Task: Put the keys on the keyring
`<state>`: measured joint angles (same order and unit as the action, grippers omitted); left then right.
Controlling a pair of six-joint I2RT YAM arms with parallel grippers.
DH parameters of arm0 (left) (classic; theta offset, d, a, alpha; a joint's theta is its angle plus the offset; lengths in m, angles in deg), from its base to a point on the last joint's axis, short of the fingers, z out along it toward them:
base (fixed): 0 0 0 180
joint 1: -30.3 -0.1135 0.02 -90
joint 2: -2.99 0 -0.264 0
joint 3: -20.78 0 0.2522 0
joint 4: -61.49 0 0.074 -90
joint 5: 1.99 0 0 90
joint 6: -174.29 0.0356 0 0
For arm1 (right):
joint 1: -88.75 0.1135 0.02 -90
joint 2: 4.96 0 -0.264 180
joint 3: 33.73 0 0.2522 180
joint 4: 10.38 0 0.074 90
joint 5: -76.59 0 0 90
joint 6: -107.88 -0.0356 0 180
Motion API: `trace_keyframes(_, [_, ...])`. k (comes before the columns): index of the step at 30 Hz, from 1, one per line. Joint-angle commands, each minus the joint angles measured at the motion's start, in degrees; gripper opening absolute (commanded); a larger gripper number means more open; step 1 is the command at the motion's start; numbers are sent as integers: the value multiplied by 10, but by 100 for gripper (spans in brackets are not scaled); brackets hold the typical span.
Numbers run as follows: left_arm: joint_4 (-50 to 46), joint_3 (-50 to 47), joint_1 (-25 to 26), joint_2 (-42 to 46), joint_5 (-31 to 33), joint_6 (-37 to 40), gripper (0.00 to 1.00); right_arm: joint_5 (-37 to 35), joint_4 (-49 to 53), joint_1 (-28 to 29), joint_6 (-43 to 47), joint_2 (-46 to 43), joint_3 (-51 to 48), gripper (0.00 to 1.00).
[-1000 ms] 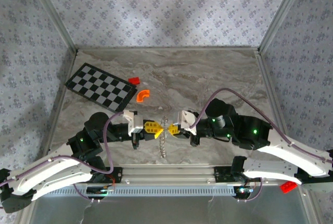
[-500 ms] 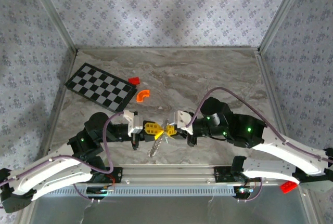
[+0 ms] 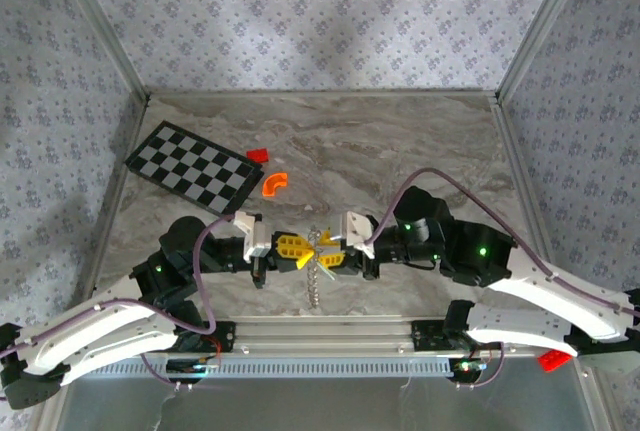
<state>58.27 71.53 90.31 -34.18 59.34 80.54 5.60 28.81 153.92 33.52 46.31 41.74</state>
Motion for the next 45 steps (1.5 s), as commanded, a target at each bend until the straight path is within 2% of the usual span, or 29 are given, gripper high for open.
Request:
trace_keyframes(1, [51,8,-1,10,13,-5,0,12,-38,1,-8,-28,-15,36])
trace_keyframes(17, [79,3,-1,3,6,-20,0,4,-113,0,-29,-41,-47,29])
trace_keyframes(26, [82,-3,-1,3,8,-18,0,-2,-118,0,-31,-36,-50,11])
trace_keyframes(29, [69,0,-1,3,10,-12,0,-3,-114,0,-29,-33,-48,1])
trace_keyframes(34, [-37,30,-1,1,56,26,0,-16,-66,1,-19,-30,-19,0])
trace_keyframes(38, [-114,52,-1,5,78,54,11,-39,20,1,3,-14,30,0])
trace_keyframes(45, [-196,91,-1,-2,83,81,17,-56,159,7,31,47,127,0])
